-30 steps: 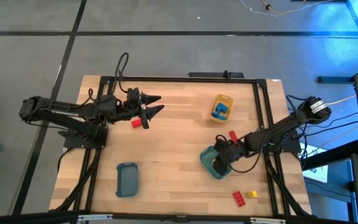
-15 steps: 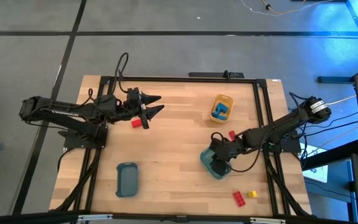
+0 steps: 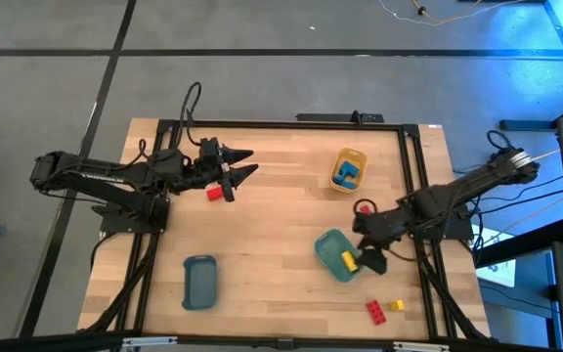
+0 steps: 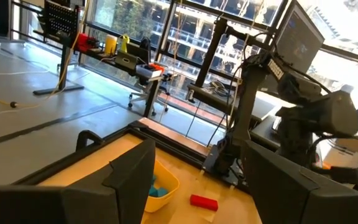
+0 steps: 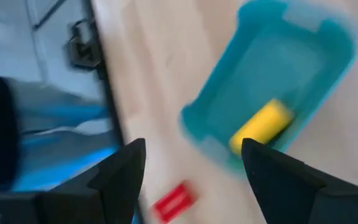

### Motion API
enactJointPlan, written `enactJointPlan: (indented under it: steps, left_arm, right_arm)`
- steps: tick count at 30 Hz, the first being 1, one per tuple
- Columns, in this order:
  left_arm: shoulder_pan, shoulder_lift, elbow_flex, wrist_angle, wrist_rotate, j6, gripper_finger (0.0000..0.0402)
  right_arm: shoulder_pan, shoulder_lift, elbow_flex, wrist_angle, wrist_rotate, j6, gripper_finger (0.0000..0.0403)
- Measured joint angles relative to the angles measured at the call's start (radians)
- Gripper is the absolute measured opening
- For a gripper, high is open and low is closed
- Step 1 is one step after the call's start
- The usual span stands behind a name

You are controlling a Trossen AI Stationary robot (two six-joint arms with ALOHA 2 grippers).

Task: Sort & place blocks by color
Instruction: Put the yellow block into the green bin

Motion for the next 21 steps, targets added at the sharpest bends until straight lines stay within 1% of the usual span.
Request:
enactJointPlan:
  steps: [2, 4, 7, 12, 17, 21]
  left_arm:
    - [0.000, 0.000, 0.000, 0.000, 0.000, -0.001, 0.0231]
    - [0.000, 0.000, 0.000, 0.000, -0.001, -0.001, 0.0231]
    - [0.000, 0.000, 0.000, 0.004, -0.001, -0.006, 0.0231]
    - [0.000, -0.002, 0.000, 0.006, 0.004, -0.007, 0.0231]
    - [0.000, -0.003, 0.000, 0.009, 0.064, -0.037, 0.0231]
    - [0.000, -0.003, 0.000, 0.009, 0.077, -0.051, 0.0231]
  right_arm:
    - [0.031, -0.022, 0.000, 0.000, -0.056, 0.078, 0.0266]
    - [0.070, -0.031, 0.000, 0.000, -0.078, 0.183, 0.0266]
    - [0.143, -0.025, 0.000, -0.001, -0.073, 0.329, 0.0266]
    - [0.257, 0.017, 0.000, -0.001, -0.030, 0.569, 0.0266]
    - [0.341, 0.058, 0.000, 0.001, -0.047, 0.835, 0.0266]
    - [0.397, 0.083, 0.000, 0.000, -0.056, 1.017, 0.0266]
